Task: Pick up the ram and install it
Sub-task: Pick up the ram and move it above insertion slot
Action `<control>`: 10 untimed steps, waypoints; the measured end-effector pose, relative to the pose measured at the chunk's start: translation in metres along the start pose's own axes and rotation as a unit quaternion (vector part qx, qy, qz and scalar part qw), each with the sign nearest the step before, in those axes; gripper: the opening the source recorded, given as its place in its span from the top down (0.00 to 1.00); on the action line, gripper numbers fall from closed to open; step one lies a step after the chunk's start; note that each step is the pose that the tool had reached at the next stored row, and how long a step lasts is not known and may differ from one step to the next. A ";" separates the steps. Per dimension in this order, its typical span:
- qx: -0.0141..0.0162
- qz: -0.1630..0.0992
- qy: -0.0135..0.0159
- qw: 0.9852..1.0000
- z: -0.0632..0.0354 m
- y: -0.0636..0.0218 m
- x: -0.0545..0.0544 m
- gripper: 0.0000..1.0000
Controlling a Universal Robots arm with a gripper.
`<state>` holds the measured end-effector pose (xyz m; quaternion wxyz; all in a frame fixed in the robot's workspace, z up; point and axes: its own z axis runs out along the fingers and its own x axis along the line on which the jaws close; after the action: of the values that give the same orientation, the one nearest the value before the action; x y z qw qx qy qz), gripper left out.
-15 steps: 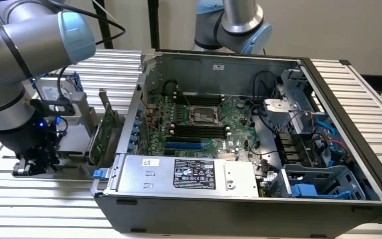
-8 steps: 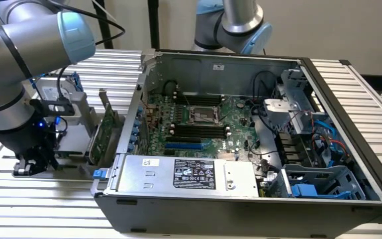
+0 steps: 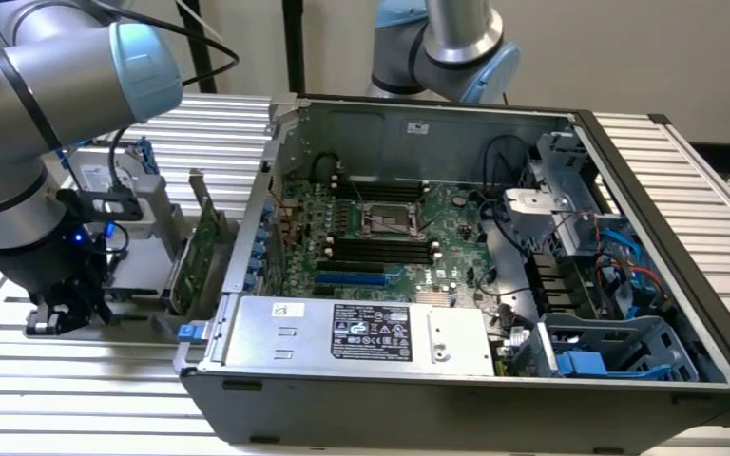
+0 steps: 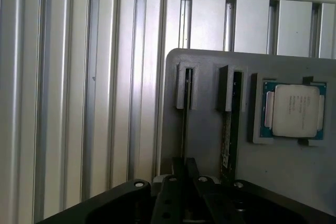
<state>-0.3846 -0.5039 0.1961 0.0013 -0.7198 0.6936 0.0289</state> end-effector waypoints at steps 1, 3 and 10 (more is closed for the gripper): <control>0.000 0.000 0.000 1.000 0.0000 0.0000 0.000 1.00; 0.000 0.000 0.000 1.000 0.0000 0.0000 0.000 1.00; 0.000 0.000 0.000 1.000 -0.0129 0.0005 -0.001 1.00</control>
<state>-0.3846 -0.5039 0.2089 0.0014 -0.7198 0.6936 0.0290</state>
